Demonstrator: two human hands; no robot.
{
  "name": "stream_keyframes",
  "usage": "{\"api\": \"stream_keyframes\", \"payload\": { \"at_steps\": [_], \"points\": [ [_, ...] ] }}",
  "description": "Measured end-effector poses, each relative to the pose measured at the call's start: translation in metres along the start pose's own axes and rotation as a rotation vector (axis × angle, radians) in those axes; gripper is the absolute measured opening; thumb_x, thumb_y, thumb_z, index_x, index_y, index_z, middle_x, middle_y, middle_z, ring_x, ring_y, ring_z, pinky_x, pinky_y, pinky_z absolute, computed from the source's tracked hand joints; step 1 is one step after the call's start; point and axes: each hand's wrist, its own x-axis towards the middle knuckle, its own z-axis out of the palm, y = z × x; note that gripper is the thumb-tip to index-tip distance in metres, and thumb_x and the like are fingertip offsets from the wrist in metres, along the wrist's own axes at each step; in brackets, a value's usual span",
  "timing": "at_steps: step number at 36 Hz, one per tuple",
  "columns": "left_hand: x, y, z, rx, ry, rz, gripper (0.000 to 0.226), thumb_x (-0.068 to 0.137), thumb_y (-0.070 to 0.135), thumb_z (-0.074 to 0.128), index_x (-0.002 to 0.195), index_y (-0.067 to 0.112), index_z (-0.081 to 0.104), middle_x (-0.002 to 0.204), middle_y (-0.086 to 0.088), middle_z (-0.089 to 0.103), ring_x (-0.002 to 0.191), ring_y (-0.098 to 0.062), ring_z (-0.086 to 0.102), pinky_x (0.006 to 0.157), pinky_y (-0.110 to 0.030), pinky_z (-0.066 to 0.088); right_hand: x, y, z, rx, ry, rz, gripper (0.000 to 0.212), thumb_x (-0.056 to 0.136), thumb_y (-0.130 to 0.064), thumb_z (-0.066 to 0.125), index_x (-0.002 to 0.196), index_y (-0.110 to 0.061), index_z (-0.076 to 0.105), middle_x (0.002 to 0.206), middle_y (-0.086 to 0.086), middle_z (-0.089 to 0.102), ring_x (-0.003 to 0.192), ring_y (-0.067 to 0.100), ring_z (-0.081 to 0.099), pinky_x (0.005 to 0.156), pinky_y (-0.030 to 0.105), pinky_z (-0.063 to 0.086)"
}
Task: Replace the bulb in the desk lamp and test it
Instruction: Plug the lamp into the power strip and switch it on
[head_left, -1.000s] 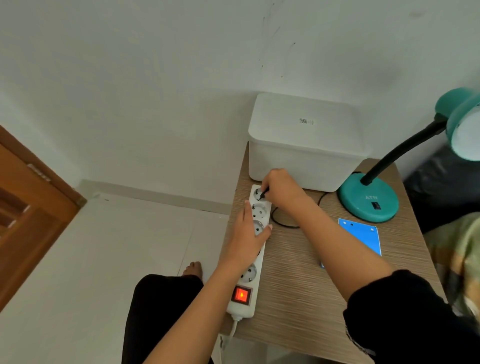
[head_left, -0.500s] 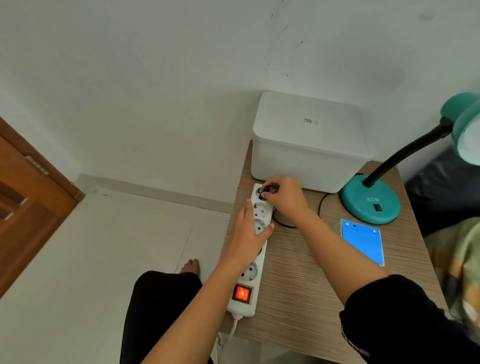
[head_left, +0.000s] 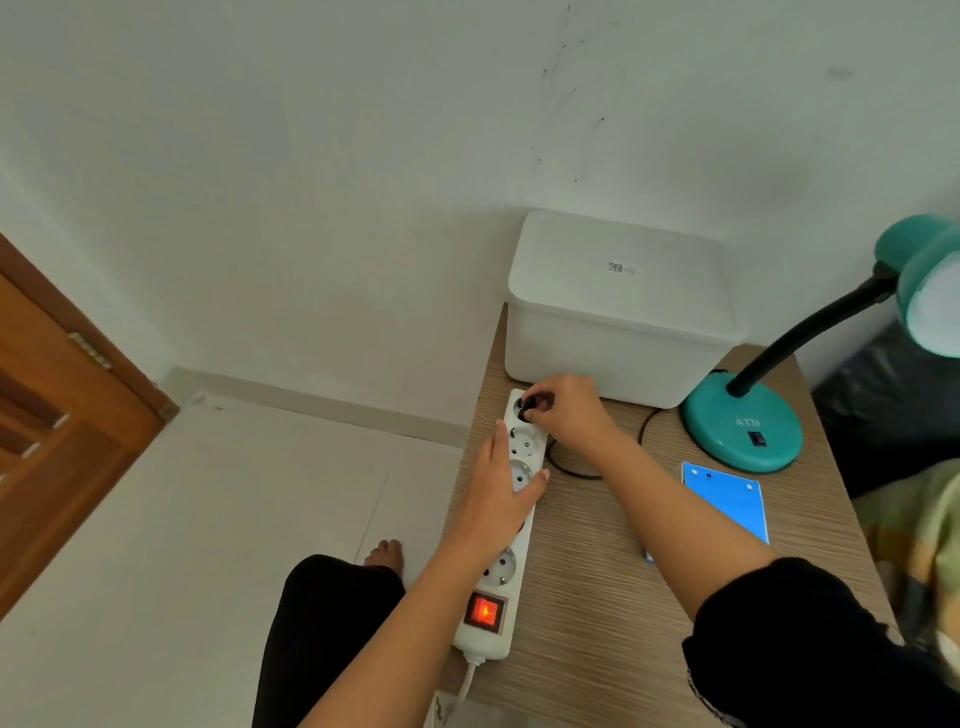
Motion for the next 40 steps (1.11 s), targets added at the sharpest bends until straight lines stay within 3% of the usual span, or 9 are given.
{"api": "stream_keyframes", "payload": {
  "at_steps": [7,10,13,15,18,21,23,31,40],
  "points": [
    [-0.006,0.014,-0.004,0.173,0.022,0.04,0.074,0.093,0.038,0.051,0.148,0.007,0.013,0.15,-0.008,0.023,0.138,-0.021,0.025,0.108,-0.019,0.019,-0.026,0.003,-0.028,0.034,-0.137,-0.002,0.023,0.091,-0.022,0.053,0.101,-0.009,0.069,0.085,0.011,0.067,0.077,0.018,0.056,0.077,0.036,0.047],
    [-0.009,0.032,-0.004,0.246,0.084,0.128,0.055,0.095,0.028,0.049,0.14,0.002,0.029,0.138,-0.012,0.035,0.128,-0.026,0.038,0.105,-0.029,0.033,-0.045,0.015,-0.048,-0.009,-0.091,0.013,0.028,0.092,-0.025,0.05,0.106,-0.009,0.067,0.103,0.015,0.069,0.099,0.026,0.061,0.088,0.033,0.046],
    [-0.006,0.061,0.002,0.236,0.139,0.239,0.05,0.097,0.027,0.046,0.137,0.0,0.035,0.141,-0.01,0.037,0.132,-0.024,0.033,0.109,-0.04,0.03,-0.066,0.033,-0.075,-0.042,0.019,0.034,0.035,0.093,-0.027,0.048,0.118,-0.006,0.061,0.122,0.017,0.062,0.115,0.03,0.054,0.097,0.034,0.041],
    [-0.002,0.083,0.012,0.263,0.142,0.282,0.056,0.098,0.034,0.04,0.144,0.005,0.026,0.151,-0.008,0.025,0.141,-0.022,0.02,0.117,-0.034,0.017,-0.08,0.051,-0.094,-0.03,0.078,0.053,0.038,0.094,-0.029,0.047,0.126,-0.008,0.055,0.132,0.016,0.055,0.12,0.029,0.051,0.099,0.034,0.039],
    [0.007,0.115,0.034,0.31,0.111,0.323,0.062,0.099,0.039,0.033,0.148,0.006,0.013,0.157,-0.008,0.009,0.145,-0.018,0.004,0.113,-0.025,0.003,-0.099,0.081,-0.122,-0.094,0.102,0.071,0.041,0.097,-0.028,0.041,0.129,-0.003,0.046,0.14,0.018,0.044,0.13,0.031,0.041,0.104,0.039,0.033],
    [0.015,0.148,0.066,0.335,0.038,0.371,0.062,0.1,0.038,0.03,0.148,0.005,0.008,0.158,-0.009,0.002,0.145,-0.017,-0.003,0.112,-0.025,-0.003,-0.116,0.115,-0.145,-0.166,0.112,0.126,0.054,0.099,-0.029,0.036,0.145,-0.004,0.023,0.157,0.012,0.016,0.146,0.023,0.01,0.116,0.039,0.01],
    [0.016,0.167,0.092,0.313,-0.017,0.371,0.062,0.1,0.038,0.028,0.148,0.006,0.006,0.158,-0.009,-0.001,0.145,-0.017,-0.005,0.112,-0.025,-0.005,-0.128,0.138,-0.156,-0.215,0.138,0.159,0.059,0.099,-0.032,0.033,0.147,-0.005,0.012,0.158,0.011,0.006,0.147,0.021,0.002,0.117,0.038,0.002],
    [0.016,0.202,0.204,0.28,-0.122,0.373,0.058,0.102,0.033,0.023,0.148,0.006,0.0,0.157,-0.008,-0.007,0.144,-0.016,-0.011,0.113,-0.028,-0.009,-0.151,0.216,-0.176,-0.309,0.168,0.225,0.061,0.101,-0.035,0.026,0.148,-0.004,0.002,0.158,0.013,-0.003,0.146,0.022,-0.004,0.117,0.037,0.001],
    [0.026,0.169,0.261,0.249,0.041,0.231,0.059,0.101,0.031,0.026,0.147,0.008,-0.004,0.157,-0.005,-0.01,0.139,-0.008,-0.017,0.112,-0.026,-0.014,-0.131,0.268,-0.159,-0.19,0.109,0.242,0.062,0.1,-0.035,0.026,0.148,-0.004,0.0,0.158,0.013,-0.005,0.146,0.021,-0.005,0.117,0.033,-0.001]
  ]
}}
